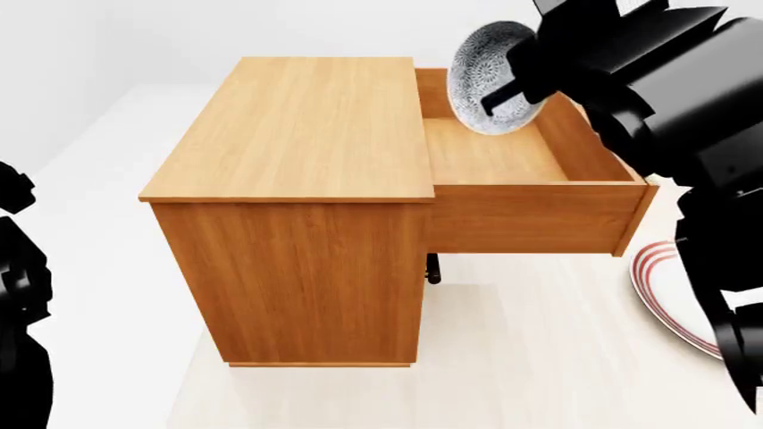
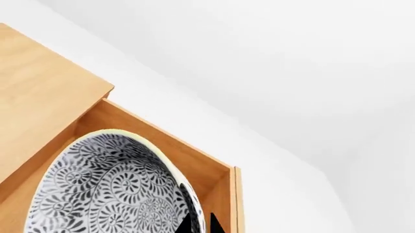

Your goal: Open the top drawer of the cabinet and put the bowl in it.

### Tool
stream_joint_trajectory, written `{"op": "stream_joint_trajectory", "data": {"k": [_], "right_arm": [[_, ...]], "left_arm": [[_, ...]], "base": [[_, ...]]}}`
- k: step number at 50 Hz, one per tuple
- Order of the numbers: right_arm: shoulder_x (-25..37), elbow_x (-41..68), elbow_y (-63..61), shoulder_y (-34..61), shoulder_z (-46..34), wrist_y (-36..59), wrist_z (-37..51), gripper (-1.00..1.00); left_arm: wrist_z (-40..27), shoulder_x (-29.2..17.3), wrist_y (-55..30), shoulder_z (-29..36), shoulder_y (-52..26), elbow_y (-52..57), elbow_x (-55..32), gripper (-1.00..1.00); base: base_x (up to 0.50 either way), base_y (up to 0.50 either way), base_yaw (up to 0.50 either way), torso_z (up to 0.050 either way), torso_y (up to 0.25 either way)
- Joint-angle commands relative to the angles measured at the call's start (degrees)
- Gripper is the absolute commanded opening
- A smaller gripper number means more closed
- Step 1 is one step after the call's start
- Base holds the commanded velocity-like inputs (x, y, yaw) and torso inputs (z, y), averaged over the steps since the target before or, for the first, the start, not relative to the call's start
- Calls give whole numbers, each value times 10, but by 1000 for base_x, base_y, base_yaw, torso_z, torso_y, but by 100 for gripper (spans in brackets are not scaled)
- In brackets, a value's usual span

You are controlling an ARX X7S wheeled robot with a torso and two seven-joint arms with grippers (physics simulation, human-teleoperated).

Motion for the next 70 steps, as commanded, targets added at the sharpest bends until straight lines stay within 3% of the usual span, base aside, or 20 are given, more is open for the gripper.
{"op": "stream_joint_trajectory", "data": {"k": [1, 20, 70], "right_arm": [[-21, -4, 58, 18, 0, 15, -16, -100], [-66, -24, 182, 45, -35, 5, -42, -100], [-152, -7, 462, 60, 17, -128, -86, -100]], "left_arm": [[0, 0, 0, -2, 1, 0, 0, 100], [0, 0, 4, -5, 6, 0, 0, 100], [5, 0, 6, -5, 7, 0, 0, 100]], "base": [[0, 0, 0, 0, 0], [0, 0, 0, 0, 0], [0, 0, 0, 0, 0]]}}
